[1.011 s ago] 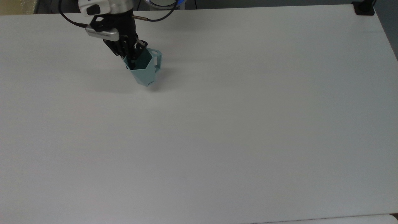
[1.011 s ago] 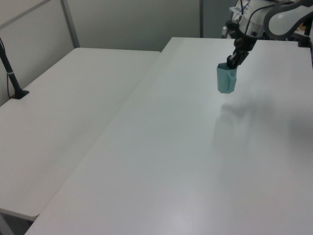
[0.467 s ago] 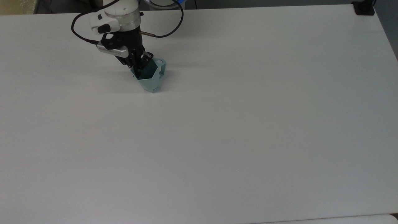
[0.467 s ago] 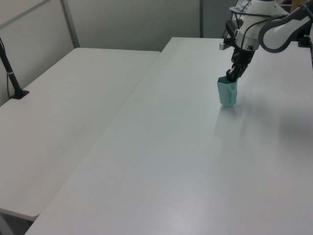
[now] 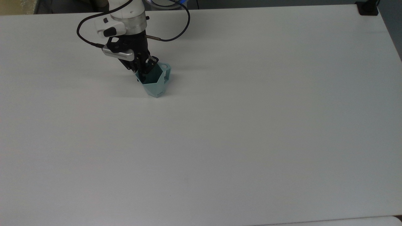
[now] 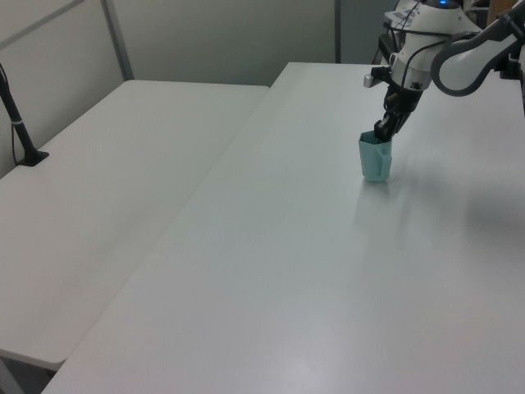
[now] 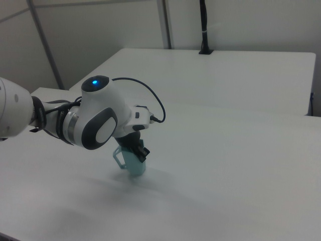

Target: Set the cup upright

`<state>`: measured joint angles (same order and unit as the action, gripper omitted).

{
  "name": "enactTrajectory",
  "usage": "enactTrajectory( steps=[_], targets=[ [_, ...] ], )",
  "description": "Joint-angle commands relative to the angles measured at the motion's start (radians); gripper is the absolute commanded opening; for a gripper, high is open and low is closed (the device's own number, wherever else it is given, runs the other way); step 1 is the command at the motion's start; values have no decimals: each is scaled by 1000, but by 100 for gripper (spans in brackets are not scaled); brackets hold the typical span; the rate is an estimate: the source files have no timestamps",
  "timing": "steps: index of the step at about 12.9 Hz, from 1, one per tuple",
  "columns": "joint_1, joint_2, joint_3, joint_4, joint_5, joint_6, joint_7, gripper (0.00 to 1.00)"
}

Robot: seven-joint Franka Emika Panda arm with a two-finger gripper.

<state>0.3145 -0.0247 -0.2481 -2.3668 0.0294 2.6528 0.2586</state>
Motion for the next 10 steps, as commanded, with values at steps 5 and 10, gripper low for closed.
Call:
enactTrajectory(
  steps=[5,10],
  targets=[
    [14,-7,-8,35,27,-45,28,51],
    [18,-41,-8,229,27,-357,30,100]
  ],
)
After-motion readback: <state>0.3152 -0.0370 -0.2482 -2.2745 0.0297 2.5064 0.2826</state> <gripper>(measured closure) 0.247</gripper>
